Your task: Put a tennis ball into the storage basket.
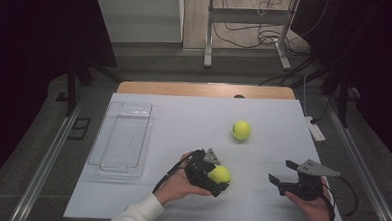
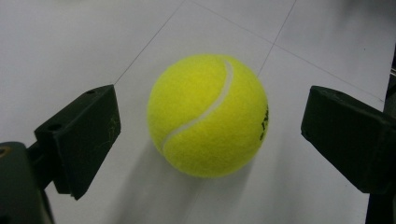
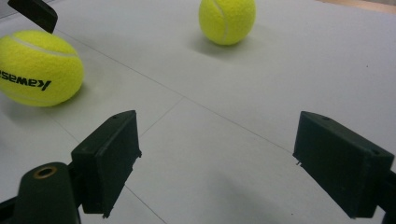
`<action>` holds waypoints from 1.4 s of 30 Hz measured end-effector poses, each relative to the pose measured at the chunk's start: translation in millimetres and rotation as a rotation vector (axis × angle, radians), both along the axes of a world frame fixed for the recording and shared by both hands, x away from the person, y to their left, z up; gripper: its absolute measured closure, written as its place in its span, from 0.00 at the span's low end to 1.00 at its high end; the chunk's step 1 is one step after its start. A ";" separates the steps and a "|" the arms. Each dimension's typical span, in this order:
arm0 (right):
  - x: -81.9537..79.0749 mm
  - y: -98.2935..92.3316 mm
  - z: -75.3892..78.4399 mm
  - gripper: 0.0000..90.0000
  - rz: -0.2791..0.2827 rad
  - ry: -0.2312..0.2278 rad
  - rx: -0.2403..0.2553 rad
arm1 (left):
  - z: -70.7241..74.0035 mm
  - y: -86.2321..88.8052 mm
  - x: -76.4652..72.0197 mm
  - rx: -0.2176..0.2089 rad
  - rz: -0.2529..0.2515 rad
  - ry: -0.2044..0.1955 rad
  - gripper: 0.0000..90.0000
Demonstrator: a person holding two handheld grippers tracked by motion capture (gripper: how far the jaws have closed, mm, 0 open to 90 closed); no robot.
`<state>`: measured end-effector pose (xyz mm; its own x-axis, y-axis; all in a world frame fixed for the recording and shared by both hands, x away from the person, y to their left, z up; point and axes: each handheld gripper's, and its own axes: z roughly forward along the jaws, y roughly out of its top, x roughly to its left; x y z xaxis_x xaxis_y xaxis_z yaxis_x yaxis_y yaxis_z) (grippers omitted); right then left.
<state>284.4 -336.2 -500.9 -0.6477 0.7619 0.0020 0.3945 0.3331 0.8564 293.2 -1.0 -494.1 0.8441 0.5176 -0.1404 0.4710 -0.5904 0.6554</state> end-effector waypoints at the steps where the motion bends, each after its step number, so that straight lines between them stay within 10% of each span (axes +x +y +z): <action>1: 0.0 0.0 0.0 0.16 0.000 0.000 0.000 | -0.9 -0.4 0.5 0.006 -0.005 0.002 0.06; 22: 0.4 -0.8 -0.4 0.16 -0.004 0.001 -0.001 | -10.9 -11.2 1.4 0.048 -0.037 -0.013 0.20; 42: -0.1 -1.6 0.0 0.16 -0.007 -0.001 -0.003 | -9.6 -4.8 1.9 0.004 -0.010 -0.046 0.30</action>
<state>284.3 -337.8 -500.9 -0.6427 0.7662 -0.0008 0.3955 0.3327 0.8561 295.1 -5.8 -503.6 0.8546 0.5097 -0.0992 0.4346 -0.5976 0.6738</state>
